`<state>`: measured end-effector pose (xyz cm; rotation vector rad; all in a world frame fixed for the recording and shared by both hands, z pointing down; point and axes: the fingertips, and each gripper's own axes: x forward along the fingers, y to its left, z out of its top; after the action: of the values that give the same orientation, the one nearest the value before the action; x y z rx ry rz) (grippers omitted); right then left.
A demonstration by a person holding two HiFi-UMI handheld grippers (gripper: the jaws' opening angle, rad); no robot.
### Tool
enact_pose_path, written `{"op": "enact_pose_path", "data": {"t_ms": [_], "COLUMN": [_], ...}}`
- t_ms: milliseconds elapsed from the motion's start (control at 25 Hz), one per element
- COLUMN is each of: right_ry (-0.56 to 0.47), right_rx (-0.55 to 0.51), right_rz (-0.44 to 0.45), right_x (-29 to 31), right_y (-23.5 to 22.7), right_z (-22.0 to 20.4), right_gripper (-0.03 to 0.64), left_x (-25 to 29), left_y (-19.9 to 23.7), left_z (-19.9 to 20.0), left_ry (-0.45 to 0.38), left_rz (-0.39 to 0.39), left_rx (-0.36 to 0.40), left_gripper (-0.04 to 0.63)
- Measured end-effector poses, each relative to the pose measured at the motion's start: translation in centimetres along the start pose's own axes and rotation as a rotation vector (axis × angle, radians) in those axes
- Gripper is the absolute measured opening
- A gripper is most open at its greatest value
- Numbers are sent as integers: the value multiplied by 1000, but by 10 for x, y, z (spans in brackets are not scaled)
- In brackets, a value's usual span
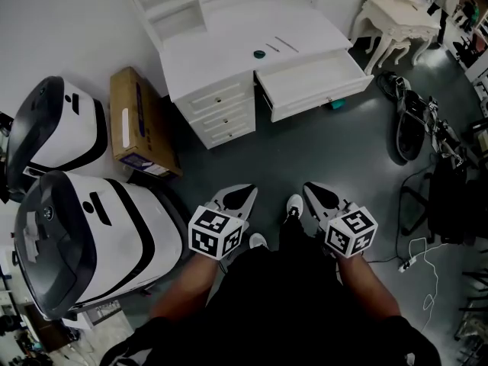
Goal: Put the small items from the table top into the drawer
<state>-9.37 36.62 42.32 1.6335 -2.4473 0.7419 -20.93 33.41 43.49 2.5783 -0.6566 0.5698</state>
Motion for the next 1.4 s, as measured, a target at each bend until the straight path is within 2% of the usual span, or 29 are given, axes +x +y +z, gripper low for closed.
{"op": "enact_pose_path", "data": {"t_ms": [360,640,880,1160,1400], "right_ry": [-4,-26,-21,-4,11], "right_rx": [6,-5,-2,-4,-8], "right_rz": [31,41,84,117,143], "right_x": [31,55,75,86,93], "right_y": [-45,-103,-142,-191,-217], "right_z": [29,70,97,112,120], "right_gripper": [28,28,28,28,28], "left_x": [35,85,121,162,188], "left_y": [20,36,48,54,48], "left_z": [32,75,109,132,145], "left_ry": [6,-12,-12,-17,-21], "left_rz": [40,53,100,153,166], "left_rx": [-4,-12,-22,-41,-55], "left_gripper": [3,5,4,3,5]}}
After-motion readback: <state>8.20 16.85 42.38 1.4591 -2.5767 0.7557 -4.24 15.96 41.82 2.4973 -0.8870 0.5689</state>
